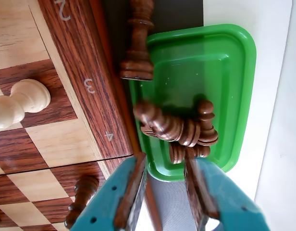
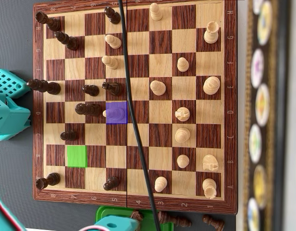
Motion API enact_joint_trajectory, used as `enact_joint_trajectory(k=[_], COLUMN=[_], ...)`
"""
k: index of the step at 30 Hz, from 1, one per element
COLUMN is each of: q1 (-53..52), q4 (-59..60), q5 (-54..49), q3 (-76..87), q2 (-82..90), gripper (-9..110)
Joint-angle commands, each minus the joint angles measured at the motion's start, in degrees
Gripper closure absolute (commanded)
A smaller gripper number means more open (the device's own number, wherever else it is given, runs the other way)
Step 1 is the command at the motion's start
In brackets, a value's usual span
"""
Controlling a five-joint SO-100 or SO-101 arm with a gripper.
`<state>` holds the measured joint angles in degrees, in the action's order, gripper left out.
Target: Play chess
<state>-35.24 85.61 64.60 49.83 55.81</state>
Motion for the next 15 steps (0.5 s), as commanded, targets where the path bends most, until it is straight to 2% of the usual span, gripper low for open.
enact_joint_trajectory(k=[1,5,10,15], q1=[-0.09,0.0,0.26,1.14], q4=[-0.09,0.0,3.25,7.38], q5=[-0.26,-0.35,-0.35,-0.26], q3=[-2.11,-2.11,-2.55,-2.11], q2=[0.97,0.97,1.14,7.82], gripper=[88,89,99,99])
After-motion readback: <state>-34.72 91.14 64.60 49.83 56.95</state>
